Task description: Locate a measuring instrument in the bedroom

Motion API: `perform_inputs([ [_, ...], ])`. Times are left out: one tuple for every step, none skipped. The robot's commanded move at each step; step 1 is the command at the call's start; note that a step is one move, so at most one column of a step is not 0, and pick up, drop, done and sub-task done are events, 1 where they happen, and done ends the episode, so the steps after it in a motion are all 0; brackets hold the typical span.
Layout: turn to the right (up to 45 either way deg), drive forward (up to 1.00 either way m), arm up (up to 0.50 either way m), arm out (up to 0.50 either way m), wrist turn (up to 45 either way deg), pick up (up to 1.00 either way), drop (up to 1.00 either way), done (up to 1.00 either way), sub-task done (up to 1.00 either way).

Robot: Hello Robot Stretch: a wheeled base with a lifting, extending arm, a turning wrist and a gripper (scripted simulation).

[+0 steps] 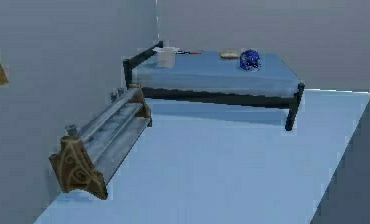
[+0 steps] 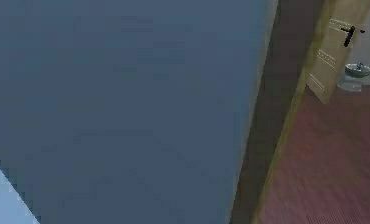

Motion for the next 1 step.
perform_inputs([
  [0.0,0.95,0.0,0.0,0.0,0.0,0.0,0.0,0.0],
])
